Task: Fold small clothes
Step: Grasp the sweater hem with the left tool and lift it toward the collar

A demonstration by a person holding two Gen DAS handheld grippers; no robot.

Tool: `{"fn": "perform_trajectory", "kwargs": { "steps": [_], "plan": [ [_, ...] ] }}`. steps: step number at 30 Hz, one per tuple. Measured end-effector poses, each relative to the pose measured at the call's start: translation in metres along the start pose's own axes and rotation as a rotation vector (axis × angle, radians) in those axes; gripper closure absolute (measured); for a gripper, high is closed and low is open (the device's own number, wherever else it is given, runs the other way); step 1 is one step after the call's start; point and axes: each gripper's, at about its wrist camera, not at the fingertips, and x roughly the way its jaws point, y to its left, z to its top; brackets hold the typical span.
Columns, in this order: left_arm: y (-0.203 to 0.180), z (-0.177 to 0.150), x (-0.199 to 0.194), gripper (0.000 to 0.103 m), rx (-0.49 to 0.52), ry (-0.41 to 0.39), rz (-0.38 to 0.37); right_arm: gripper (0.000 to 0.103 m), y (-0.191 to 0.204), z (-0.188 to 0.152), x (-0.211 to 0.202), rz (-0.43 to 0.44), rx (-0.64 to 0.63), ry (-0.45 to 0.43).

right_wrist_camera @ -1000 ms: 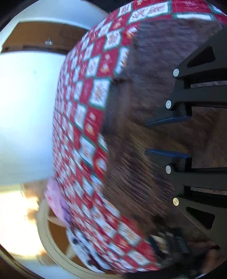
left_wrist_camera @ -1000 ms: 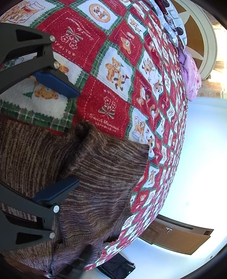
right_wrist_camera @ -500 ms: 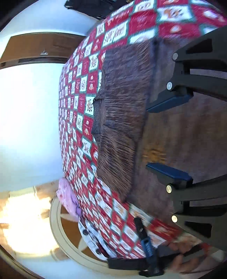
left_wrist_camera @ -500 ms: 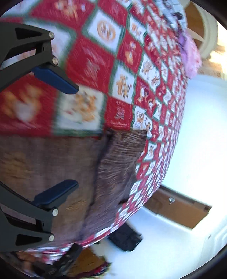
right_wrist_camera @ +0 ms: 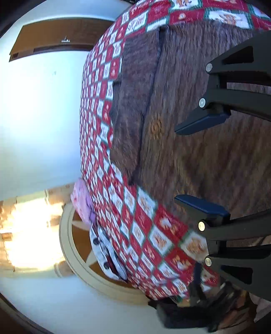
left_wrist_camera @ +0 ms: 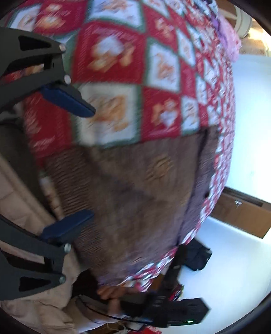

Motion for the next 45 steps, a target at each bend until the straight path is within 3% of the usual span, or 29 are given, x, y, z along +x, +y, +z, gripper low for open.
{"fn": "perform_trajectory", "kwargs": {
  "steps": [3, 9, 11, 14, 16, 17, 19, 24, 28, 34, 40, 42, 43, 44, 45],
  "plan": [
    [-0.007, -0.009, 0.011, 0.031, 0.001, 0.042, -0.014, 0.042, 0.007, -0.008, -0.005, 0.016, -0.002, 0.005],
    [-0.004, -0.007, 0.013, 0.031, -0.049, 0.017, -0.050, 0.042, 0.009, -0.018, -0.018, 0.017, 0.016, 0.003],
    [-0.004, -0.007, 0.013, 0.036, -0.062, 0.017, -0.043, 0.042, 0.009, -0.018, -0.019, 0.013, 0.017, 0.001],
    [-0.007, -0.010, 0.011, 0.059, -0.052, 0.020, 0.027, 0.042, 0.007, -0.019, -0.021, 0.016, 0.026, 0.001],
    [-0.005, -0.010, 0.011, 0.085, -0.075, 0.035, 0.031, 0.042, 0.008, -0.020, -0.019, 0.022, 0.030, 0.006],
    [-0.002, -0.011, 0.012, 0.091, -0.102, 0.051, 0.011, 0.042, 0.009, -0.020, -0.018, 0.032, 0.029, 0.008],
    [0.002, -0.012, 0.012, 0.093, -0.153, 0.064, -0.022, 0.042, 0.011, -0.022, -0.016, 0.043, 0.023, 0.018],
    [-0.006, -0.009, 0.010, 0.094, -0.150, 0.069, -0.060, 0.042, 0.016, -0.026, -0.012, 0.080, 0.009, 0.040],
    [-0.014, 0.004, 0.002, 0.094, -0.157, 0.042, -0.130, 0.042, 0.019, -0.032, -0.007, 0.181, 0.003, 0.084],
    [-0.023, 0.031, 0.009, 0.094, -0.164, 0.029, -0.191, 0.042, 0.041, -0.058, 0.010, 0.310, -0.081, 0.221],
    [-0.032, 0.051, 0.019, 0.094, -0.146, 0.038, -0.202, 0.042, 0.069, -0.071, 0.022, 0.380, -0.175, 0.288],
    [-0.038, 0.055, 0.020, 0.094, -0.113, 0.043, -0.190, 0.042, 0.077, -0.072, 0.033, 0.352, -0.215, 0.299],
    [-0.041, 0.057, 0.020, 0.094, -0.089, 0.051, -0.188, 0.048, 0.081, -0.073, 0.039, 0.318, -0.235, 0.294],
    [-0.042, 0.058, 0.018, 0.094, -0.065, 0.057, -0.183, 0.064, 0.082, -0.073, 0.043, 0.290, -0.246, 0.288],
    [-0.041, 0.059, 0.015, 0.090, -0.049, 0.054, -0.168, 0.099, 0.082, -0.073, 0.047, 0.275, -0.245, 0.286]
  ]
}}
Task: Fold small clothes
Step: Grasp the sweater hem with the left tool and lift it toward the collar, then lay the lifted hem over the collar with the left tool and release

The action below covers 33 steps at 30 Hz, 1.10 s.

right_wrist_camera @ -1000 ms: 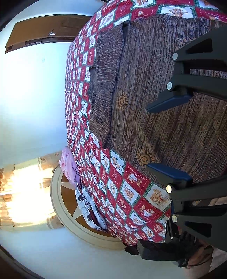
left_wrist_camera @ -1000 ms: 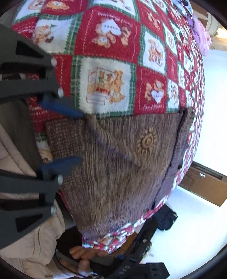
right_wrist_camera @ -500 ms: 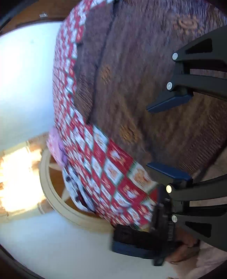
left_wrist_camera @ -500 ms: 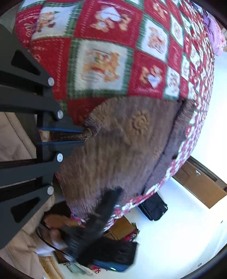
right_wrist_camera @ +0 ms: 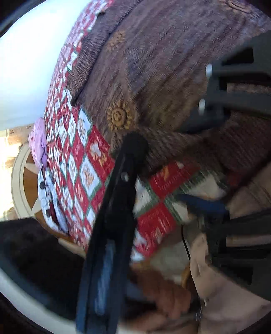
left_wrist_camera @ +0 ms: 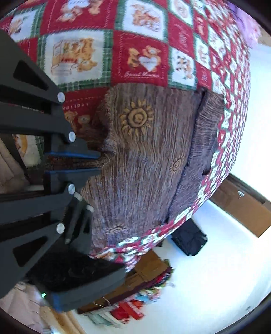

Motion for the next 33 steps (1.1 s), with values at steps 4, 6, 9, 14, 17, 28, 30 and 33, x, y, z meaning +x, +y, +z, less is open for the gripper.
{"fn": "perform_trajectory", "kwargs": {
  "steps": [4, 6, 9, 14, 17, 28, 30, 33],
  "plan": [
    [0.010, 0.003, -0.025, 0.029, 0.080, -0.041, 0.065, 0.099, -0.035, 0.001, -0.005, 0.033, 0.171, -0.038],
    [0.015, 0.005, -0.036, 0.019, 0.130, -0.070, 0.059, 0.099, -0.053, 0.000, -0.011, 0.096, 0.258, -0.059],
    [0.008, 0.008, -0.039, 0.019, 0.289, -0.052, 0.069, 0.099, -0.072, -0.002, -0.017, 0.121, 0.331, -0.077],
    [-0.025, -0.004, -0.017, 0.019, 0.687, -0.017, 0.173, 0.099, -0.075, 0.009, -0.032, 0.146, 0.303, -0.086],
    [-0.046, -0.023, 0.001, 0.019, 0.941, -0.042, 0.242, 0.099, -0.068, 0.021, -0.039, 0.146, 0.245, -0.071],
    [-0.074, -0.038, 0.032, 0.059, 1.154, -0.035, 0.156, 0.099, -0.069, 0.044, -0.045, 0.253, 0.228, -0.011],
    [-0.068, -0.017, 0.029, 0.069, 1.008, -0.005, 0.060, 0.098, -0.070, 0.047, -0.048, 0.235, 0.203, -0.001],
    [-0.056, 0.012, 0.030, 0.084, 0.814, 0.018, -0.044, 0.098, -0.080, 0.053, -0.052, 0.238, 0.200, 0.024]
  ]
}}
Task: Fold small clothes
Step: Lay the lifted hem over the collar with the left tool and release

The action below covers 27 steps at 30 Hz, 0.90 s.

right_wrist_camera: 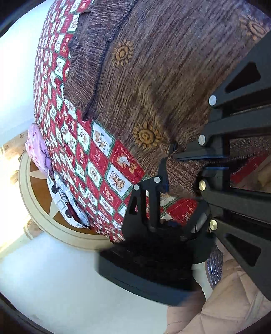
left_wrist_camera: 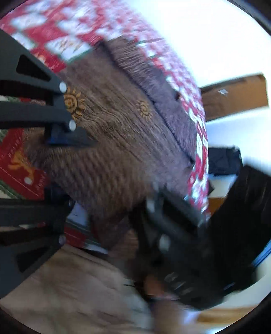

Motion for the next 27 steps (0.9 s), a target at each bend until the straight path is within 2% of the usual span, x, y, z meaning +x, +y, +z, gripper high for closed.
{"fn": "perform_trajectory", "kwargs": {
  "steps": [2, 3, 5, 6, 7, 8, 10, 11, 13, 14, 16, 17, 19, 21, 23, 24, 26, 27],
  "plan": [
    [0.016, 0.004, 0.005, 0.088, -0.085, -0.004, -0.014, 0.096, -0.010, 0.007, -0.013, -0.009, 0.018, -0.014],
    [0.025, 0.005, 0.008, 0.090, -0.135, -0.010, -0.035, 0.092, -0.018, 0.011, -0.026, -0.020, 0.036, -0.054],
    [0.046, 0.008, 0.016, 0.090, -0.270, -0.019, -0.084, 0.061, -0.037, 0.017, -0.052, -0.042, 0.094, -0.141],
    [0.059, 0.007, 0.025, 0.090, -0.368, -0.015, -0.082, 0.037, -0.051, 0.017, -0.069, -0.083, 0.150, -0.208],
    [0.071, 0.006, 0.034, 0.091, -0.459, 0.000, -0.083, 0.032, -0.064, 0.014, -0.086, -0.149, 0.214, -0.283],
    [0.091, -0.001, 0.048, 0.091, -0.582, 0.029, -0.093, 0.032, -0.075, 0.009, -0.099, -0.197, 0.263, -0.339],
    [0.110, -0.011, 0.062, 0.094, -0.707, 0.049, -0.090, 0.032, -0.090, -0.003, -0.114, -0.235, 0.341, -0.391],
    [0.112, -0.013, 0.062, 0.094, -0.733, 0.030, -0.115, 0.032, -0.098, -0.014, -0.121, -0.251, 0.389, -0.416],
    [0.107, -0.009, 0.060, 0.094, -0.708, 0.023, -0.113, 0.032, -0.105, -0.031, -0.129, -0.266, 0.429, -0.435],
    [0.099, -0.003, 0.060, 0.094, -0.646, 0.040, -0.078, 0.032, -0.106, -0.037, -0.131, -0.276, 0.440, -0.438],
    [0.091, 0.005, 0.062, 0.085, -0.563, 0.055, -0.055, 0.032, -0.107, -0.050, -0.136, -0.301, 0.458, -0.440],
    [0.088, 0.009, 0.063, 0.081, -0.529, 0.060, -0.072, 0.032, -0.107, -0.055, -0.137, -0.310, 0.466, -0.440],
    [0.089, 0.018, 0.070, 0.054, -0.486, 0.075, -0.108, 0.032, -0.110, -0.063, -0.142, -0.320, 0.484, -0.443],
    [0.094, 0.028, 0.079, 0.039, -0.458, 0.079, -0.130, 0.032, -0.113, -0.065, -0.144, -0.327, 0.496, -0.446],
    [0.099, 0.036, 0.084, 0.037, -0.451, 0.088, -0.153, 0.032, -0.113, -0.070, -0.149, -0.338, 0.498, -0.450],
    [0.102, 0.040, 0.086, 0.039, -0.451, 0.087, -0.158, 0.032, -0.110, -0.071, -0.155, -0.352, 0.490, -0.456],
    [0.107, 0.041, 0.090, 0.062, -0.468, 0.089, -0.164, 0.032, -0.106, -0.073, -0.163, -0.380, 0.474, -0.464],
    [0.110, 0.041, 0.095, 0.095, -0.493, 0.103, -0.169, 0.032, -0.102, -0.075, -0.169, -0.404, 0.462, -0.471]
  ]
}}
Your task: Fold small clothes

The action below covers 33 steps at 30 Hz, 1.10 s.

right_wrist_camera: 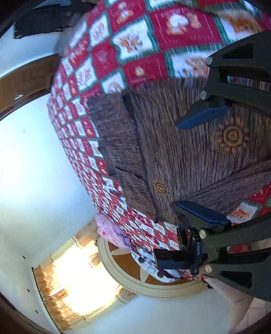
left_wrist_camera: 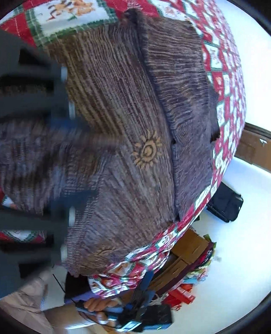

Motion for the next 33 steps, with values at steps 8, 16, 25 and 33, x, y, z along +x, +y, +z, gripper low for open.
{"fn": "perform_trajectory", "kwargs": {
  "steps": [8, 16, 25, 33],
  "plan": [
    [-0.010, -0.002, -0.027, 0.097, -0.057, -0.093, 0.018, 0.032, -0.027, 0.000, -0.041, -0.109, 0.046, -0.092],
    [0.051, 0.010, -0.085, 0.098, -0.317, -0.311, 0.092, 0.032, -0.058, -0.001, -0.062, -0.136, 0.106, -0.149],
    [0.083, -0.025, -0.051, 0.098, -0.450, -0.258, 0.092, 0.032, -0.048, -0.019, -0.039, -0.117, -0.021, -0.020],
    [0.052, -0.012, -0.063, 0.075, -0.246, -0.251, 0.101, 0.032, -0.061, -0.036, 0.002, -0.255, -0.053, 0.055]
  ]
}}
